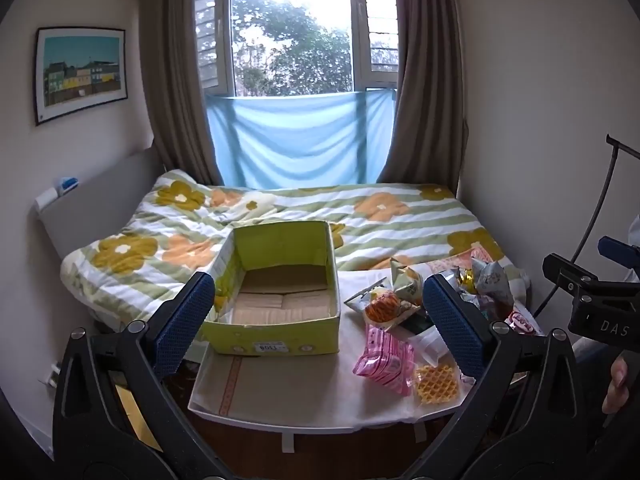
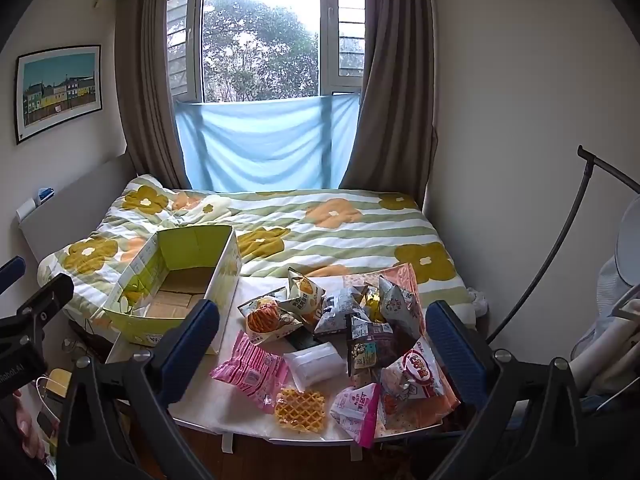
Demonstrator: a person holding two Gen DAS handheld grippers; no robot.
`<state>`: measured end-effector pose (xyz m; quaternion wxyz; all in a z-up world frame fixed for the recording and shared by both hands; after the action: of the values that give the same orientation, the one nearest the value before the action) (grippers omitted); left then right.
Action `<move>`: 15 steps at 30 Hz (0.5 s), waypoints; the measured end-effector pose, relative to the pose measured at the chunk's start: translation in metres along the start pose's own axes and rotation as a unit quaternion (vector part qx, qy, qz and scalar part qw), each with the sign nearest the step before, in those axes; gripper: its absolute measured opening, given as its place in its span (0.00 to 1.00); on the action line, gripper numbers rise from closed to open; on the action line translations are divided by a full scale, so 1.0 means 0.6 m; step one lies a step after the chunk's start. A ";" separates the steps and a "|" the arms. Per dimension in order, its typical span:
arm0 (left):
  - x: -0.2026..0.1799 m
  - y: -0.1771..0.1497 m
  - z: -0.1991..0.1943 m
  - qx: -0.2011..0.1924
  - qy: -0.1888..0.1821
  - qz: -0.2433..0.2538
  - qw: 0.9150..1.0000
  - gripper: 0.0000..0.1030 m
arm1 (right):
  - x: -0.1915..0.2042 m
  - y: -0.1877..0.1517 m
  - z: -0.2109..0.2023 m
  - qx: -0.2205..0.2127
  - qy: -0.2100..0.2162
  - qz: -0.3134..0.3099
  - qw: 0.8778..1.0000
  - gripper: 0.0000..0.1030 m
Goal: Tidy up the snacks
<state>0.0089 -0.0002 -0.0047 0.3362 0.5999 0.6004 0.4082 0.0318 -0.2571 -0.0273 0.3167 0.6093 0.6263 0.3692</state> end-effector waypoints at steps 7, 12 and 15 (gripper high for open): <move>0.003 -0.003 -0.006 0.004 -0.001 -0.006 1.000 1.00 | -0.001 0.000 0.001 0.000 0.000 0.000 1.000 1.00; 0.006 0.002 0.002 0.003 -0.002 -0.005 1.000 1.00 | -0.001 0.000 0.001 0.000 0.001 0.000 1.000 1.00; 0.003 0.001 0.002 0.003 0.000 -0.004 1.000 1.00 | -0.001 0.000 0.002 0.000 0.001 0.000 1.000 1.00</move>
<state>0.0104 0.0015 -0.0044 0.3361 0.5988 0.6039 0.4047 0.0331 -0.2578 -0.0282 0.3162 0.6091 0.6266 0.3692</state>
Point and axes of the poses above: each gripper's, at about its wrist camera, not at the fingertips, and z roughly the way its jaws point, x to its left, y to its top, the point moved 1 cm from there along z, roughly the way its jaws point, and after that the axes turned 5 degrees about y, right-handed, at the moved point
